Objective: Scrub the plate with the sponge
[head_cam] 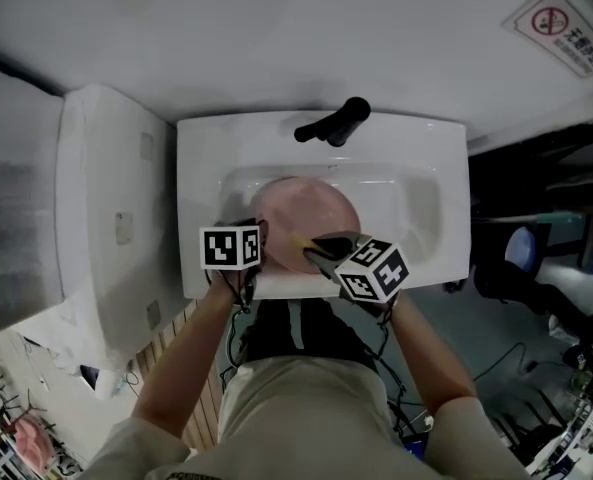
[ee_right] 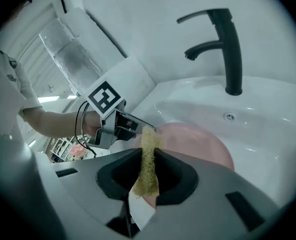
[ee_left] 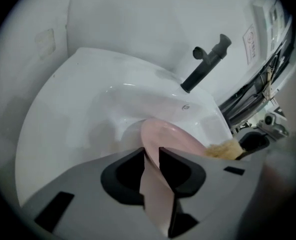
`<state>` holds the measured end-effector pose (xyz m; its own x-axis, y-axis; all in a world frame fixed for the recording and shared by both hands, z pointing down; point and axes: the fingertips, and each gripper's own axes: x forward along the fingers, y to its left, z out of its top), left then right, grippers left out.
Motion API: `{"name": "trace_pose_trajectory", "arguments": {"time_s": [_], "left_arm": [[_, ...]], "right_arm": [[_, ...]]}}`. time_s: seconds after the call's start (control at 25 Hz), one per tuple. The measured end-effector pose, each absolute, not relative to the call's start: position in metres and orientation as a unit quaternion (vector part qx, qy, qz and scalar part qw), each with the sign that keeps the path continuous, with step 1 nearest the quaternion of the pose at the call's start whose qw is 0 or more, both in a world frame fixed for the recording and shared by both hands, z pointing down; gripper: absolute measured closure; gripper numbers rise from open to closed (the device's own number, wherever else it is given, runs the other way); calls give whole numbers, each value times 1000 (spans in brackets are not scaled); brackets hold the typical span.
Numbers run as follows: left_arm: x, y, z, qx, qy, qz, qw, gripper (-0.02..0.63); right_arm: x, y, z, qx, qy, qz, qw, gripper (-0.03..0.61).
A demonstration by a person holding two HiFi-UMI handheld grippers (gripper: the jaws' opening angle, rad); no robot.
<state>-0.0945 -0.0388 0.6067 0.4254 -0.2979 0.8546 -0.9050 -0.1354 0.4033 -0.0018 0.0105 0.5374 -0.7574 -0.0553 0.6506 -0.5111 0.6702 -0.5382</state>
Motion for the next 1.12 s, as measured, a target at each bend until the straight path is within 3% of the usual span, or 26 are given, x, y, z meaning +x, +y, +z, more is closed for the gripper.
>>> {"name": "trace_pose_trajectory", "arguments": {"time_s": [0.16, 0.24, 0.52, 1.12], "left_arm": [[-99, -36, 579, 702, -435, 295, 480, 502], [-103, -34, 565, 707, -439, 291, 471, 540], [-99, -36, 494, 750, -431, 246, 437, 545], [-94, -56, 268, 868, -442, 127, 184, 601]], "right_arm": [[8, -2, 503, 214, -868, 355, 275, 500], [12, -7, 485, 232, -871, 346, 261, 500], [15, -14, 418, 267, -888, 307, 214, 499], [15, -10, 237, 329, -923, 189, 55, 499]]}}
